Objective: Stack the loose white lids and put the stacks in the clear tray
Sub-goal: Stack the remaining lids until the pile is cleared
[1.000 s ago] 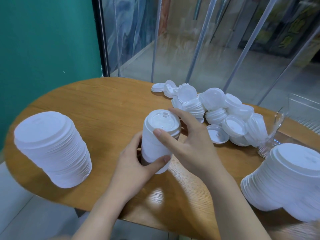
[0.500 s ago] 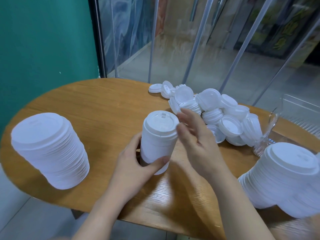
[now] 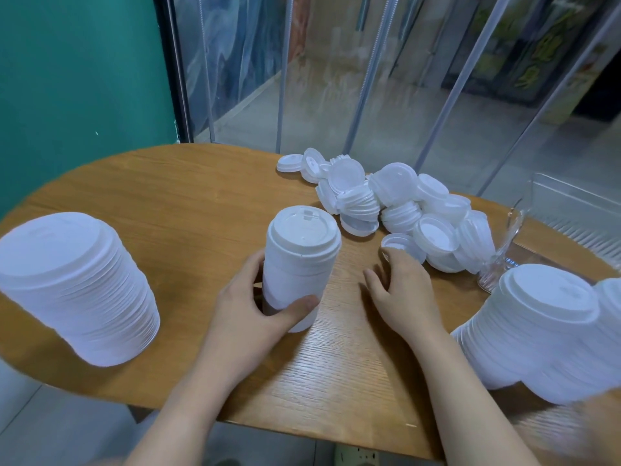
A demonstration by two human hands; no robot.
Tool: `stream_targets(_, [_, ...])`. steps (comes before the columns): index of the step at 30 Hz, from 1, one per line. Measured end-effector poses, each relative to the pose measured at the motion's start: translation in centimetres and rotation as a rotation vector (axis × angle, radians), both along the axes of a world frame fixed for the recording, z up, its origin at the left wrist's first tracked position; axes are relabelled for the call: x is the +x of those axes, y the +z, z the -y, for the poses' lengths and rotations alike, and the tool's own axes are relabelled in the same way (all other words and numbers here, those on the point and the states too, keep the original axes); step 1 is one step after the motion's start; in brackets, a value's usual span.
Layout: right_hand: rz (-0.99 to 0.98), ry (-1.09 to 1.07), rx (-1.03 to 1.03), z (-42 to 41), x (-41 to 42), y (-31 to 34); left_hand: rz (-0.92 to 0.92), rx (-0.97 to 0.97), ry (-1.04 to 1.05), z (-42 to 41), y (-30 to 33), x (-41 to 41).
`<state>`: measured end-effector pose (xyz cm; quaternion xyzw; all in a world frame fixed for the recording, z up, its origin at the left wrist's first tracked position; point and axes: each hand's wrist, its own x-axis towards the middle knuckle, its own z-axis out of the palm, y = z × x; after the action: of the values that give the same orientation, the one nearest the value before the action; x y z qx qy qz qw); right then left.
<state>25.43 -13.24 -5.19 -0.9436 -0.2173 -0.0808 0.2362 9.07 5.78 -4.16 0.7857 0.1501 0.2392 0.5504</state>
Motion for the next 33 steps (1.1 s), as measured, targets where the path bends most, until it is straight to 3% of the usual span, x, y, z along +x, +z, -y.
stream_targets(10, [-0.141,0.05,0.08,1.1,-0.4,0.0,0.006,0.0,-0.015,0.2,0.1,0.0])
stream_targets(19, [0.027,0.179,0.06,1.6,-0.4,-0.4,0.01,0.006,-0.018,0.5,0.2,0.0])
stream_targets(28, [-0.058,0.132,0.03,0.9,0.3,-0.6,0.003,0.008,-0.024,0.4,0.0,0.0])
stream_targets(33, [-0.068,0.073,0.183,1.0,0.6,-0.5,-0.005,0.016,-0.016,0.3,-0.1,0.0])
